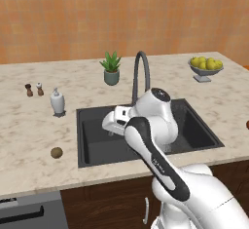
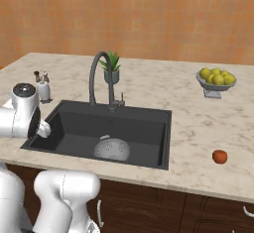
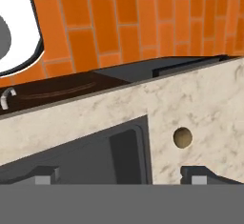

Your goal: Put the colander in the sink, put the kiwi, orange in the colander, and turn on the sink faucet and pour water over the colander.

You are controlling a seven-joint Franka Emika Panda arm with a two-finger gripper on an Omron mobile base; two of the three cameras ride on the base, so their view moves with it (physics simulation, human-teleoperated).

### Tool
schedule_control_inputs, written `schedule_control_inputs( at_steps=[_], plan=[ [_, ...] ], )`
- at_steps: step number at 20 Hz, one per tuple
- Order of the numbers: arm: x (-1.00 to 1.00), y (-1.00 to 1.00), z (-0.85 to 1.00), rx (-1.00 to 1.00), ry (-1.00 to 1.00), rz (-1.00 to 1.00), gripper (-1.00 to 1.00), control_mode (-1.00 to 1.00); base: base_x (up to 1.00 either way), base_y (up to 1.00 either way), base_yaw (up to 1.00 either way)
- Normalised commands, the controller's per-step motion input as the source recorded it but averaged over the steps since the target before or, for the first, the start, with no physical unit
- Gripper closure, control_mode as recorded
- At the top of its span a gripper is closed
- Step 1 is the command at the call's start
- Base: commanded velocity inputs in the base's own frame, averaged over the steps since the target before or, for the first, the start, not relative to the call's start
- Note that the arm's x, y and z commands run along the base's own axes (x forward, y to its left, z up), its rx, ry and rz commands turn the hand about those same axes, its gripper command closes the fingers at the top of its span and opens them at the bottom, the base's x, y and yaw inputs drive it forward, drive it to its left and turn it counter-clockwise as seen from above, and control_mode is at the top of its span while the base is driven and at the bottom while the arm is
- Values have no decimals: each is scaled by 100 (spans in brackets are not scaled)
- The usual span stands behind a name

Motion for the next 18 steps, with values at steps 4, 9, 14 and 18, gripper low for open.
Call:
schedule_control_inputs(
  at_steps=[4, 9, 14, 18],
  plan=[
    [8, 79, 0, -22, 7, 0, -100, -100, 0, 0, 0],
    [17, 69, 0, -7, 7, 0, -100, -100, 0, 0, 0],
    [29, 52, -15, -6, 8, 0, -100, -100, 0, 0, 0],
    [26, 47, -33, -11, 17, 0, -100, -100, 0, 0, 0]
  ],
)
